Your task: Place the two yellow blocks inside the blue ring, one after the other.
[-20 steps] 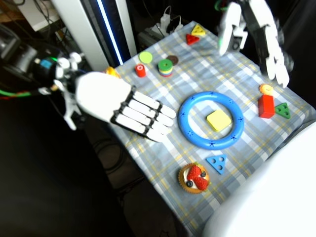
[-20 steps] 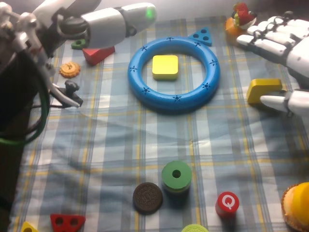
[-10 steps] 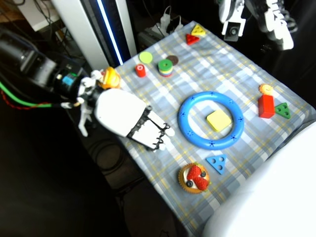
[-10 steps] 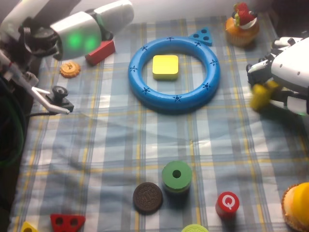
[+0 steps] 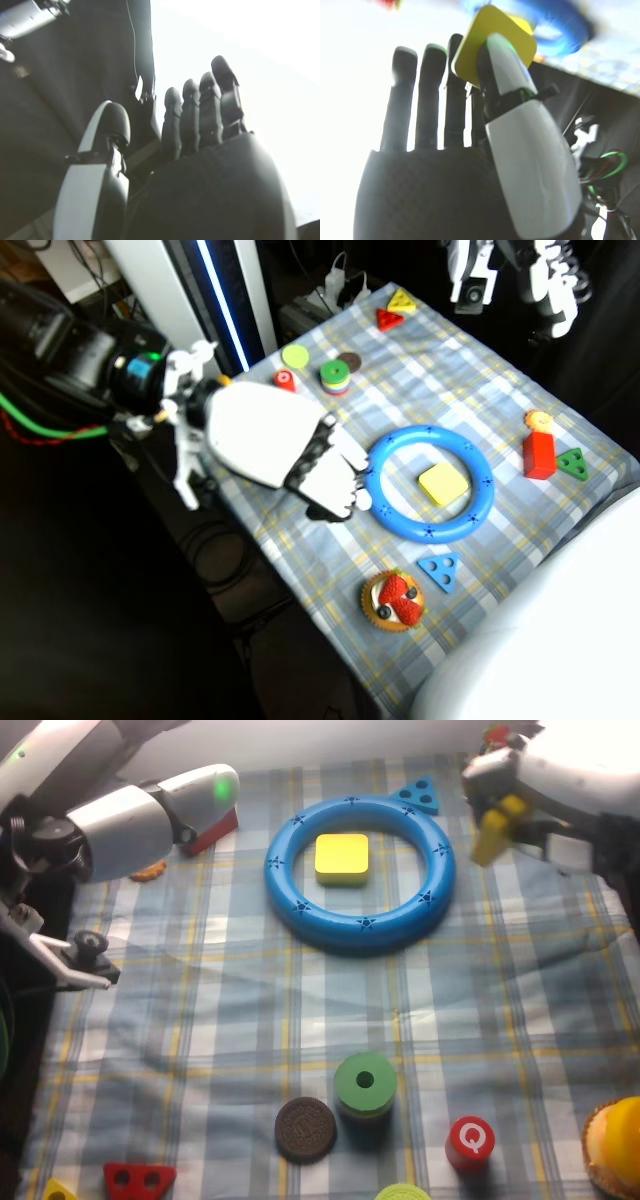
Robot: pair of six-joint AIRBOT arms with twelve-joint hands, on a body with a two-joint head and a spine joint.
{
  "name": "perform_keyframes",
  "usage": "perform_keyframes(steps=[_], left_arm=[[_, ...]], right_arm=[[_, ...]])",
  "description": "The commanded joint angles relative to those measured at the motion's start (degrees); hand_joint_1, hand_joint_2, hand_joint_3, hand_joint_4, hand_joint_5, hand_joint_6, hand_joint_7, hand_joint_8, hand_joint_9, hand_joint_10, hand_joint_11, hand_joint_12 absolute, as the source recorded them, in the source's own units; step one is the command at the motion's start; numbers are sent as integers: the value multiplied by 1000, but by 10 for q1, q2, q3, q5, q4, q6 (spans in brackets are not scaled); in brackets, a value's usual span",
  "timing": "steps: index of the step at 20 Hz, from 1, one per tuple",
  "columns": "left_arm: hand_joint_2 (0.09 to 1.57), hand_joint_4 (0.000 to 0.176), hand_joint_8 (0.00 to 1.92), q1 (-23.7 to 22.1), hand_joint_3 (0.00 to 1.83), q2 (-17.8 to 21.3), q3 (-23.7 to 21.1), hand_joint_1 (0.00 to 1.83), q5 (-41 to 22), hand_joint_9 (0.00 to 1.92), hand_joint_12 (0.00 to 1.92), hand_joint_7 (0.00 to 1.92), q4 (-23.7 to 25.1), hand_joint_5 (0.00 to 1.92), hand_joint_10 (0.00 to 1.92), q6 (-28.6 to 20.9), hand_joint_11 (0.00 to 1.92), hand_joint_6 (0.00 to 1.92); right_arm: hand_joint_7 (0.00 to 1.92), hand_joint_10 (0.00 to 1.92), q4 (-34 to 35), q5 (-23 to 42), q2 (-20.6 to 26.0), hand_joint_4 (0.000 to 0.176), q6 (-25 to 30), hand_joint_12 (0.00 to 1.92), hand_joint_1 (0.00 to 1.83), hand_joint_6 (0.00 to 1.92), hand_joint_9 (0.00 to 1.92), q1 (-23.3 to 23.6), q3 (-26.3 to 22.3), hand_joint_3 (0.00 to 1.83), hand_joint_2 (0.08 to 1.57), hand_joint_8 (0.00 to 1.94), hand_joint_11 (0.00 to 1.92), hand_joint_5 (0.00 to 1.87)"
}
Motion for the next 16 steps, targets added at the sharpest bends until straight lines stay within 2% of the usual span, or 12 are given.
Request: perform_keyframes(steps=[1,2,4,5,8,10,11,12,13,14,15,16], left_arm=[[1344,0,2,0,0,2,0,723,-80,137,668,220,-6,305,23,-10,0,4],[1331,0,1,6,0,2,1,760,-85,156,826,219,-10,312,25,-15,0,4],[1339,0,1,10,1,2,2,741,-91,127,491,207,-16,290,6,-15,0,7],[1337,0,2,10,0,2,2,745,-93,142,416,220,-17,286,9,-15,0,5],[1340,0,0,11,4,0,5,708,-94,84,21,202,-20,244,2,-16,0,2],[1349,0,4,11,5,-2,7,646,-94,93,7,211,-20,248,9,-19,12,4],[1356,0,2,11,6,-3,9,592,-94,105,26,206,-20,241,12,-21,42,1],[1357,0,4,11,5,-4,10,586,-94,114,41,213,-20,244,14,-23,63,2],[1354,0,4,11,0,-4,10,589,-95,127,346,219,-20,248,7,-25,12,0],[1345,2,3,11,0,-4,11,597,-97,133,478,225,-22,254,6,-27,2,2],[1341,10,1,11,0,-5,11,592,-97,120,472,217,-23,250,3,-28,0,0],[1340,5,3,12,0,-4,11,610,-98,124,463,222,-23,257,5,-29,0,3]], right_arm=[[772,1645,-13,56,-10,0,-3,1903,1324,1321,667,16,7,3,1251,1396,515,644],[758,1525,-15,45,-32,0,-3,1869,1177,1361,618,32,26,2,1264,1461,497,665],[734,1394,-16,27,-61,10,-3,1774,1127,1434,569,48,49,0,1276,1447,451,662],[740,1569,-16,20,-70,0,-3,1745,1283,1423,617,53,56,1,1264,1406,474,651],[777,1578,-16,-7,-110,0,-3,1723,1335,1254,697,63,87,0,1236,1390,551,687],[785,1563,-16,-21,-126,0,-3,1687,1334,1306,670,63,98,0,1235,1336,424,696],[803,1365,-16,-26,-129,0,-3,1717,1210,1293,635,63,99,0,1248,1425,426,670],[808,1294,-16,-28,-130,0,-3,1744,1188,1373,601,63,99,2,1268,1451,366,589],[488,1137,-16,-29,-130,0,-3,1676,1088,737,365,63,99,0,1234,938,72,323],[257,739,-16,-29,-129,12,-3,1303,932,314,149,63,100,0,1232,404,14,118],[193,436,-16,-29,-129,28,-3,997,845,115,114,63,99,0,1231,137,2,44],[120,218,-16,-29,-129,39,-3,820,803,22,100,63,97,0,1216,34,0,8]])
